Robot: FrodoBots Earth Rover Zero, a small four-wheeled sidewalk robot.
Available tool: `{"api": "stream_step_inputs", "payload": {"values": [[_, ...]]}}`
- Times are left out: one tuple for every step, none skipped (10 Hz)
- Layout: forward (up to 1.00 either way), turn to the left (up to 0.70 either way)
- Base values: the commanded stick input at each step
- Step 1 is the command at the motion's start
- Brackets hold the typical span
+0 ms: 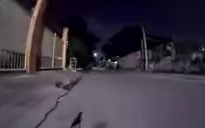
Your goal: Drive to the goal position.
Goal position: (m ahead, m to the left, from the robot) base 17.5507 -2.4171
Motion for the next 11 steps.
{"api": "stream_step_inputs", "payload": {"values": [[0.70,-0.35],[0.70,-0.35],[0.70,-0.35],[0.70,-0.29],[0.70,-0.06],[0.70,0.00],[0.70,0.00],[0.70,0.00],[0.70,0.00],[0.70,0.00],[0.70,0.00]]}}
